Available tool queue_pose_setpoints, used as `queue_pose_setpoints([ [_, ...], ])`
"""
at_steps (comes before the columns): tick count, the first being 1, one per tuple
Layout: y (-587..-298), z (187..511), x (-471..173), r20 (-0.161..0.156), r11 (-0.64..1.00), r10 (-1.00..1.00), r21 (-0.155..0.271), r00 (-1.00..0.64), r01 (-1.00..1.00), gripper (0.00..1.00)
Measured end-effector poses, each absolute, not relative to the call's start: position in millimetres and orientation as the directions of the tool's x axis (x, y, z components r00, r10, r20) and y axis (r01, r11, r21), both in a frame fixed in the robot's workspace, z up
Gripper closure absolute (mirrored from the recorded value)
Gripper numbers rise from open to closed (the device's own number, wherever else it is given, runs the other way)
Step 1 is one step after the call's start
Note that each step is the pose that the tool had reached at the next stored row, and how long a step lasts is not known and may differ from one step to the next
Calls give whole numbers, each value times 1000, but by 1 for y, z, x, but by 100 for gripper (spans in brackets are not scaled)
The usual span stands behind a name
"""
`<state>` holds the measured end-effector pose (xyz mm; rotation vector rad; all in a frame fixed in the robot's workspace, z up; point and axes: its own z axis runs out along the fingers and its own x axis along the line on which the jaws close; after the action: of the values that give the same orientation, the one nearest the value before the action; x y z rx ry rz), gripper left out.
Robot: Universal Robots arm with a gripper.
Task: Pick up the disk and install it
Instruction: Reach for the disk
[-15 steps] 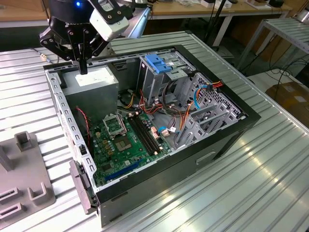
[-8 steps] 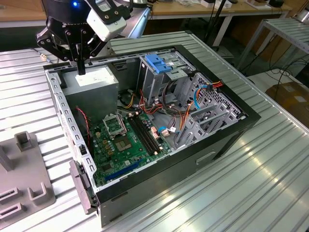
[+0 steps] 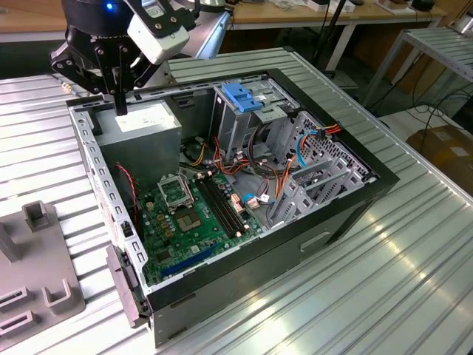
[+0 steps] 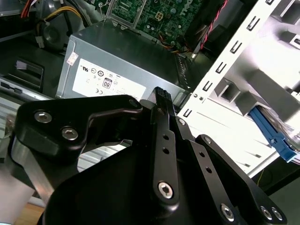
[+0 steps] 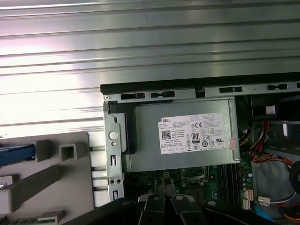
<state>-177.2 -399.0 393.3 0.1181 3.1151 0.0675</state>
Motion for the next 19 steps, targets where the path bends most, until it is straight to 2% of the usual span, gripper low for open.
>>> queue_pose_setpoints([
  [19, -399, 393, -197, -22, 996, 76, 44, -997, 75, 90],
])
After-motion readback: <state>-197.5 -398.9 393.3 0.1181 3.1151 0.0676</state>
